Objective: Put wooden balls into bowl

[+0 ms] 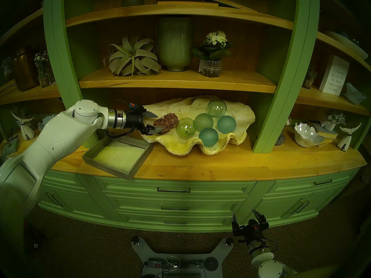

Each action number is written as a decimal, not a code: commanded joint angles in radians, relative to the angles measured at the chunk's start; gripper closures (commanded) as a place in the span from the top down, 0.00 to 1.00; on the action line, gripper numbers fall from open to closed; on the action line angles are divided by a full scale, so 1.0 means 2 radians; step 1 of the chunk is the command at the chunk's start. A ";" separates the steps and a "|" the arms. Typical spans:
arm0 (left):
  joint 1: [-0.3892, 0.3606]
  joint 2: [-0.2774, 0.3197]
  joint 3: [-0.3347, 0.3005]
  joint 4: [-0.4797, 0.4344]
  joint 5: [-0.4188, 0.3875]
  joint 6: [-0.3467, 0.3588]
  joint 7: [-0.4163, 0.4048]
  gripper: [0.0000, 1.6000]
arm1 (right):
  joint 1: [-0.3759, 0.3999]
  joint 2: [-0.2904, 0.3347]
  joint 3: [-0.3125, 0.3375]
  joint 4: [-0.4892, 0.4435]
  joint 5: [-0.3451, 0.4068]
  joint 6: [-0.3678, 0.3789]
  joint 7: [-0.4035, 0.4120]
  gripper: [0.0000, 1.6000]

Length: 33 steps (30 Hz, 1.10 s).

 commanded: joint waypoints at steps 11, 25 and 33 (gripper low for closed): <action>0.049 0.108 -0.082 -0.053 -0.024 -0.025 -0.040 1.00 | 0.002 0.000 0.001 -0.010 0.000 -0.003 -0.001 1.00; 0.125 0.177 -0.161 -0.060 -0.050 -0.060 -0.092 1.00 | 0.004 -0.001 0.000 -0.007 -0.001 -0.003 0.000 1.00; 0.179 0.219 -0.182 -0.051 -0.058 -0.076 -0.119 1.00 | 0.005 -0.001 0.000 -0.004 -0.001 -0.003 0.000 1.00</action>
